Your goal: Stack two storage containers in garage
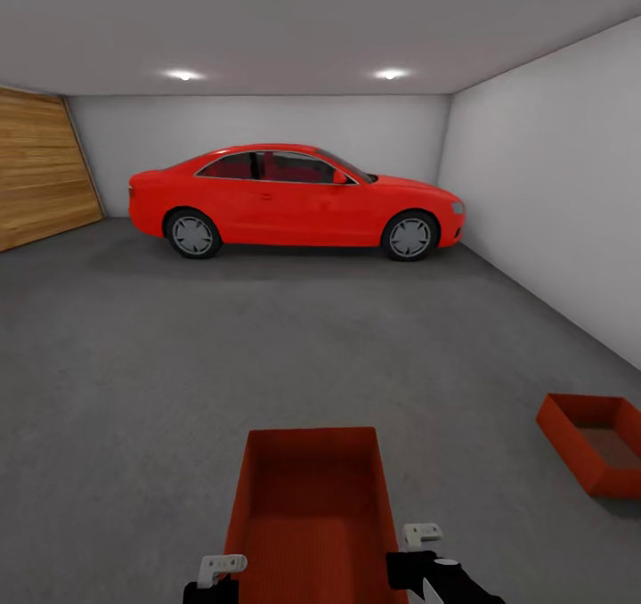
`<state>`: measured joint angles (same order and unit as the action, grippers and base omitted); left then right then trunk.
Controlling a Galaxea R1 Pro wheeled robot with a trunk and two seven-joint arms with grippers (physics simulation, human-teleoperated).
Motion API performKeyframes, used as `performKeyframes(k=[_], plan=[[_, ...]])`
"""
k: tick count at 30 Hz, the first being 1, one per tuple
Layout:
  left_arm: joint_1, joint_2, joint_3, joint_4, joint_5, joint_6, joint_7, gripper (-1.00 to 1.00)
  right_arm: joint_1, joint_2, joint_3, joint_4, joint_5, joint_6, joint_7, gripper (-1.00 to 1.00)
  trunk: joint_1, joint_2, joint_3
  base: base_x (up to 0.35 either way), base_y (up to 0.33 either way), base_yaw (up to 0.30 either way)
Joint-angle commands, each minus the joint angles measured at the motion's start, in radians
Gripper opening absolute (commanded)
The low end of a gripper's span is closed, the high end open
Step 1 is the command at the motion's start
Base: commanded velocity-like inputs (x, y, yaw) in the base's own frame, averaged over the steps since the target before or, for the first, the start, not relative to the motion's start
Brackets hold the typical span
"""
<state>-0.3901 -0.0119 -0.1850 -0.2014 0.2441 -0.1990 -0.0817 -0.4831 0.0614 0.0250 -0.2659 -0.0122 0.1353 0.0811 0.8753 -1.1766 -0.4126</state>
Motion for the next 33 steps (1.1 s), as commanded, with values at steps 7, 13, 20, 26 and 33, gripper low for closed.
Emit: performKeyframes(k=[7, 13, 20, 26, 33], plan=[[-0.001, 0.018, -0.009, -0.003, 0.007, -0.023, 0.001, -1.0, 0.0, -0.009, 0.01, 0.002, -0.008, 0.006, 0.002, -1.0, 0.0, -0.001, -0.001, 0.174, 0.0, 0.0], [-0.001, 0.018, -0.009, -0.003, 0.007, -0.023, 0.001, -1.0, 0.0, -0.009, 0.01, 0.002, -0.008, 0.006, 0.002, -1.0, 0.0, -0.001, -0.001, 0.174, 0.0, 0.0], [-0.001, 0.018, -0.009, -0.003, 0.008, -0.023, 0.001, -1.0, 0.0, -0.009, 0.01, 0.002, -0.008, 0.006, 0.002, -1.0, 0.0, -0.001, -0.001, 0.174, 0.0, 0.0], [-0.001, 0.018, -0.009, -0.003, 0.008, -0.023, 0.001, -1.0, 0.0, -0.009, 0.01, 0.002, -0.008, 0.006, 0.002, -1.0, 0.0, -0.001, -0.001, 0.174, 0.0, 0.0], [-0.001, 0.018, -0.009, -0.003, 0.008, -0.023, 0.001, -1.0, 0.0, -0.009, 0.01, 0.002, -0.008, 0.006, 0.002, -1.0, 0.0, -0.001, -0.001, 0.171, 0.0, 0.0]])
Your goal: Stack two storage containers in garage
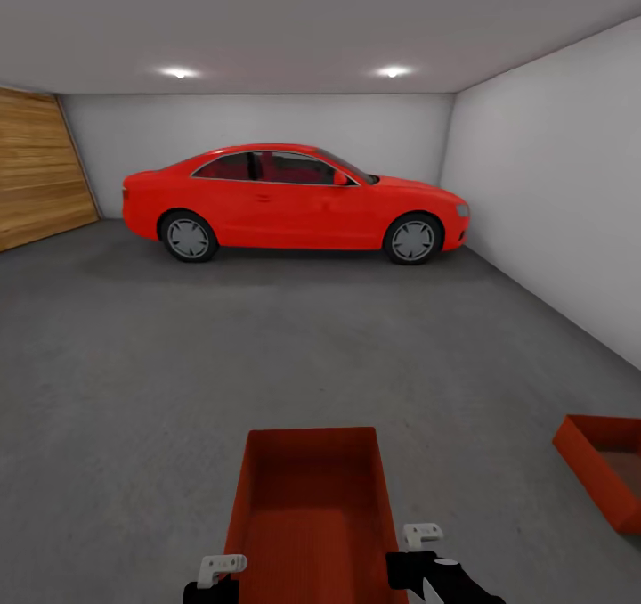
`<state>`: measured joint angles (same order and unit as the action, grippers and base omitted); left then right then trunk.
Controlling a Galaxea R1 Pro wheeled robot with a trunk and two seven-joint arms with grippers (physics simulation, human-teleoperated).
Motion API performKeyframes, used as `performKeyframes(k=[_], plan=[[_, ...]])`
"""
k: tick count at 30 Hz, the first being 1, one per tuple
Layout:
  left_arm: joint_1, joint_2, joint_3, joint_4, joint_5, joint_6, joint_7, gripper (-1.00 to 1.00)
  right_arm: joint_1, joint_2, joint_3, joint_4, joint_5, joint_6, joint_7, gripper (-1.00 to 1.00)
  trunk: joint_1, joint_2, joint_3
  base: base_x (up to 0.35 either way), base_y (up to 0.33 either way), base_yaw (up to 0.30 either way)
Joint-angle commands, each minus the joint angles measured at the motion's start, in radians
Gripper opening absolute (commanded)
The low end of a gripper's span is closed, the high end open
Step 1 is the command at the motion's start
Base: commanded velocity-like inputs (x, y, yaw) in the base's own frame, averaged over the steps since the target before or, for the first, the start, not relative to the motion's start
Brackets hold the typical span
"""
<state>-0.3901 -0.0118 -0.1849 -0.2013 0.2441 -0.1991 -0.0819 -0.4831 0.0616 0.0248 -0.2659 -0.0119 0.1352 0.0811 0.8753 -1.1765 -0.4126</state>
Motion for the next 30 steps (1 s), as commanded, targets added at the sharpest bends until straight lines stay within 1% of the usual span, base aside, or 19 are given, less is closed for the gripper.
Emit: performKeyframes(k=[1, 30], plan=[[-0.001, 0.018, -0.009, -0.003, 0.007, -0.023, 0.001, -1.0, 0.0, -0.009, 0.01, 0.002, -0.008, 0.006, 0.002, -1.0, 0.0, -0.001, -0.001, 0.17, 0.0, 0.0], [-0.001, 0.018, -0.01, -0.003, 0.007, -0.023, 0.002, -1.0, 0.0, -0.009, 0.01, 0.002, -0.008, 0.006, 0.002, -1.0, 0.0, -0.001, -0.001, 0.171, 0.02, 0.0]])
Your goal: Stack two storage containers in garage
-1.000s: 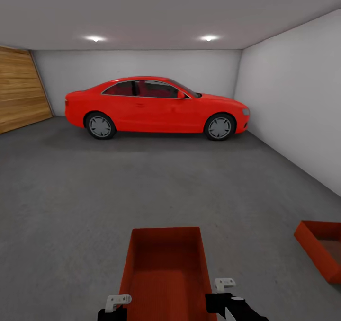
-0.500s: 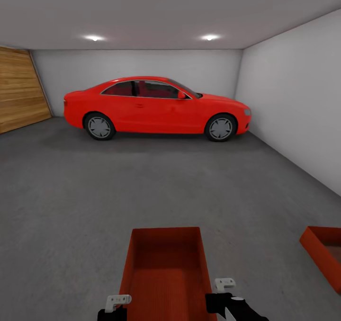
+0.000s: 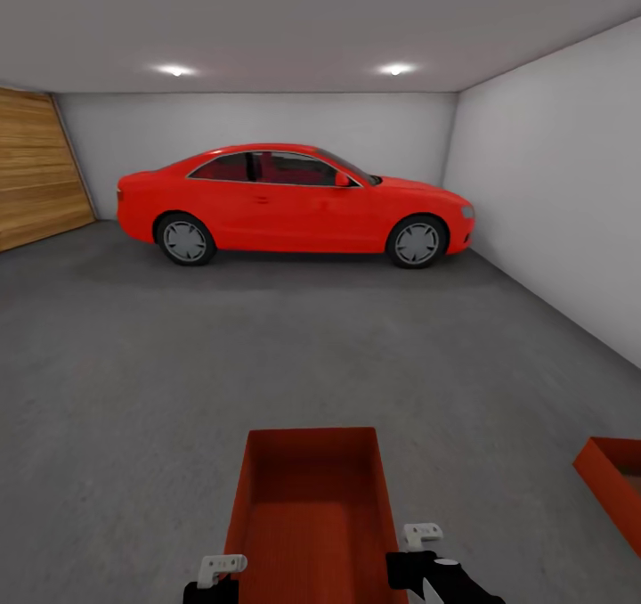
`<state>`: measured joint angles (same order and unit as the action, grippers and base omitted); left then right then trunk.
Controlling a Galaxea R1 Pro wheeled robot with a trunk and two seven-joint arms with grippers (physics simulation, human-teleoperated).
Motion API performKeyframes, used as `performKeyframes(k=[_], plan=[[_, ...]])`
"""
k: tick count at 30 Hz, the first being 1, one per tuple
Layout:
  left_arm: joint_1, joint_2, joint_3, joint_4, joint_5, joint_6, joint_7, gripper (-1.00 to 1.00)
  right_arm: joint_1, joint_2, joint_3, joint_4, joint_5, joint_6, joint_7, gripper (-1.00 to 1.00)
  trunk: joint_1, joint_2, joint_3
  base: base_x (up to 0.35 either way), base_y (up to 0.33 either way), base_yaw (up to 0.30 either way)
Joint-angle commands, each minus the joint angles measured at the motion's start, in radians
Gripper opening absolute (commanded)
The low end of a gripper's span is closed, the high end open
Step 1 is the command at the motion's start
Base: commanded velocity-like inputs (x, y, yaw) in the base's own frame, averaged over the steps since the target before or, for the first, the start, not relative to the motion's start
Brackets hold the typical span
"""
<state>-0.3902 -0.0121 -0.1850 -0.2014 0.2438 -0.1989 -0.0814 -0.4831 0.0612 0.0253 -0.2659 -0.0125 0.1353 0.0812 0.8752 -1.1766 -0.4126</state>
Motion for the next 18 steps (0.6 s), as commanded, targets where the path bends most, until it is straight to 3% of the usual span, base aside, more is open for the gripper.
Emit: performKeyframes(k=[1, 18], plan=[[-0.001, 0.018, -0.01, -0.003, 0.007, -0.023, 0.001, -1.0, 0.0, -0.009, 0.01, 0.002, -0.007, 0.006, 0.002, -1.0, 0.0, -0.001, -0.001, 0.204, 0.0, 0.0], [-0.001, 0.018, -0.01, -0.003, 0.008, -0.023, 0.001, -1.0, 0.0, -0.009, 0.01, 0.002, -0.008, 0.007, 0.002, -1.0, 0.0, -0.001, -0.001, 0.218, 0.0, 0.0]])
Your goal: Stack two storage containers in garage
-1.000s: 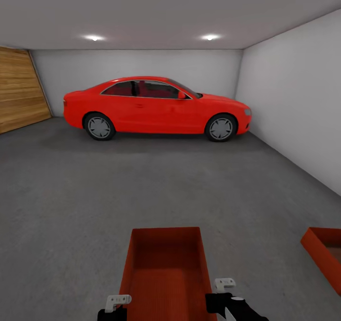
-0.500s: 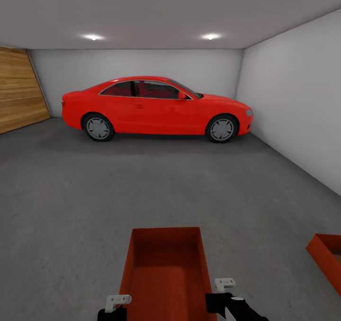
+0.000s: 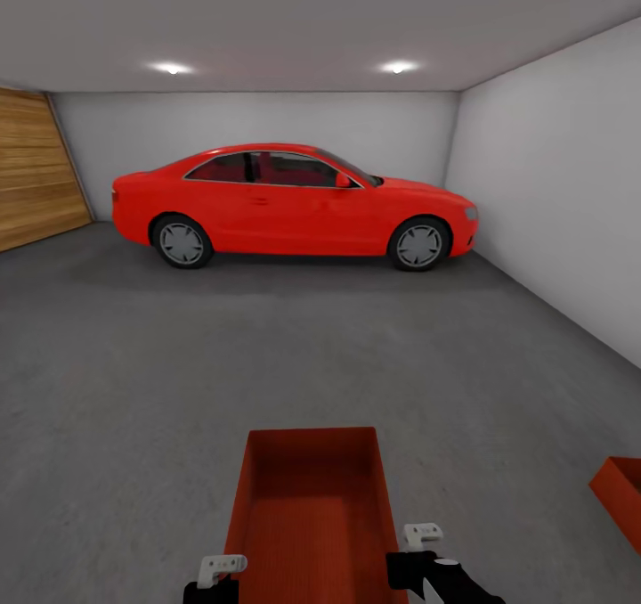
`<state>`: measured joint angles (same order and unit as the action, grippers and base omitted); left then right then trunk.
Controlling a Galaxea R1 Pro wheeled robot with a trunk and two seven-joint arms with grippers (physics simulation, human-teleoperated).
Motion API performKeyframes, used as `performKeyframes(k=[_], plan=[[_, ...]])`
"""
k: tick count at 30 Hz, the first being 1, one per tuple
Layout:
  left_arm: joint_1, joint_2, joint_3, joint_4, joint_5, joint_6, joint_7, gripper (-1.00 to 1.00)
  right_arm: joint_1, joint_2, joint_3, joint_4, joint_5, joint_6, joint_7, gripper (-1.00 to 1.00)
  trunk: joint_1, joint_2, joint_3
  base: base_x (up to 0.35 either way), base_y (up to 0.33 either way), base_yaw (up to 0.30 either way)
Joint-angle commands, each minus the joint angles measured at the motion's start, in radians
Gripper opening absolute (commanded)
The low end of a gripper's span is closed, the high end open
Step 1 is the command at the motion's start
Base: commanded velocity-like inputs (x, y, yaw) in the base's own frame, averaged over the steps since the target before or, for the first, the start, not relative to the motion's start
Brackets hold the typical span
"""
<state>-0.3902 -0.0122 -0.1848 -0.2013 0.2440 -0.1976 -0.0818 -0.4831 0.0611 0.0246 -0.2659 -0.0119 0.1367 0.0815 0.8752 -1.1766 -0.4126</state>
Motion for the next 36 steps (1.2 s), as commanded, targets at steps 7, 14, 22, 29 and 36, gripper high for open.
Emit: performKeyframes(k=[7, 14, 22, 29, 36], plan=[[-0.001, 0.018, -0.01, -0.003, 0.007, -0.025, 0.001, -1.0, 0.0, -0.009, 0.011, 0.002, -0.009, 0.006, 0.004, -1.0, 0.0, -0.001, -0.001, 0.221, 0.0, 0.0], [-0.001, 0.018, -0.01, -0.003, 0.007, -0.025, 0.001, -1.0, 0.0, -0.009, 0.011, 0.002, -0.01, 0.006, 0.004, -1.0, 0.0, -0.001, -0.001, 0.221, 0.0, 0.0], [-0.001, 0.018, -0.01, -0.003, 0.007, -0.025, 0.001, -1.0, 0.0, -0.009, 0.011, 0.002, -0.01, 0.006, 0.005, -1.0, 0.0, -0.001, -0.001, 0.222, 0.0, 0.0], [-0.001, 0.018, -0.01, -0.003, 0.007, -0.025, 0.001, -1.0, 0.0, -0.009, 0.011, 0.002, -0.01, 0.006, 0.006, -1.0, 0.0, -0.001, -0.001, 0.223, 0.0, -0.044], [-0.001, 0.018, -0.01, -0.003, 0.006, -0.025, 0.001, -1.0, 0.0, -0.009, 0.011, 0.002, -0.01, 0.006, 0.006, -1.0, 0.0, -0.001, -0.001, 0.231, 0.022, -0.142]])
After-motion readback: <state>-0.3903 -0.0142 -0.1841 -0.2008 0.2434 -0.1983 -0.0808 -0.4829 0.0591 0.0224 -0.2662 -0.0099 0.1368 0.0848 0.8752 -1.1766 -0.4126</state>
